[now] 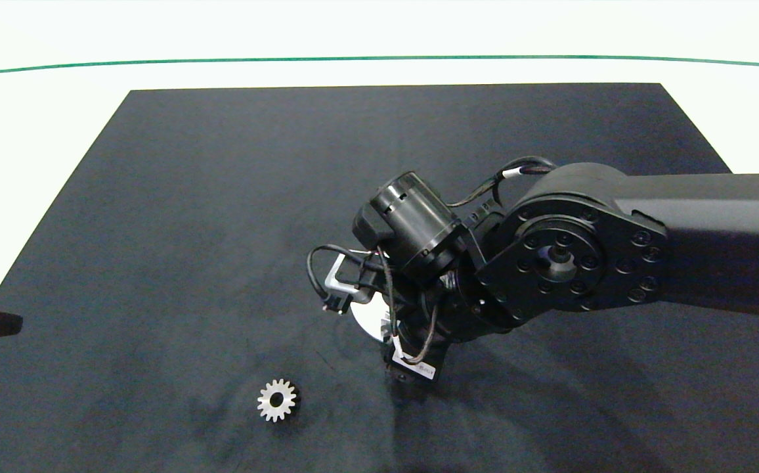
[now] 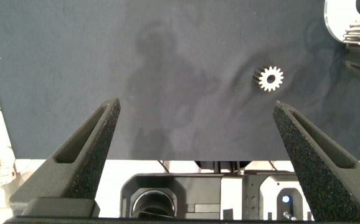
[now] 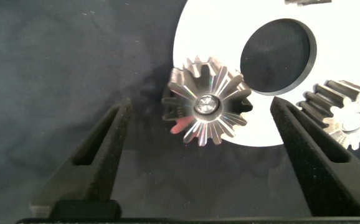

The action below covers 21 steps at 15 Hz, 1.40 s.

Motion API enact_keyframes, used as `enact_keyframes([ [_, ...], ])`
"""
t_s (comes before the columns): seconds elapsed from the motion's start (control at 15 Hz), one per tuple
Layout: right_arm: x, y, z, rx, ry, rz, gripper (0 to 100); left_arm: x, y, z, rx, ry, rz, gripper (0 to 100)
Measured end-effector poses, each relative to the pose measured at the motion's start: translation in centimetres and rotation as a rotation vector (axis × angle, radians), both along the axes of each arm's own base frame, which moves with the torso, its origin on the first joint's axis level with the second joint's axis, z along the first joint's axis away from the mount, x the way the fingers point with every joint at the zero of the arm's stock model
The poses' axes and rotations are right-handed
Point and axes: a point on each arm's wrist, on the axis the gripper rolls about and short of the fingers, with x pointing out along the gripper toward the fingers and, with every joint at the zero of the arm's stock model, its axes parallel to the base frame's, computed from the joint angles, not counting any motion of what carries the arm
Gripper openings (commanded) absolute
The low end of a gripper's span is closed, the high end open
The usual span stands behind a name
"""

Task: Remove an incorrectly installed larger gear and replace it with the correct smaller gear

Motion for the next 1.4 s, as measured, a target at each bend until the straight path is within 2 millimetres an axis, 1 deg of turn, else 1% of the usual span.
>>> enact_keyframes([
  [0.33,0.72,-0.45,-0.35,0.004,0.018,-0.02,75,0.0,0.0,-0.01,0.0,0.0,0.0,100],
  [1.4,0.89,-0.33,-0.76,-0.004,0.023,-0.017,42,-0.52,0.1,0.23,-0.006,-0.02,0.001,100],
])
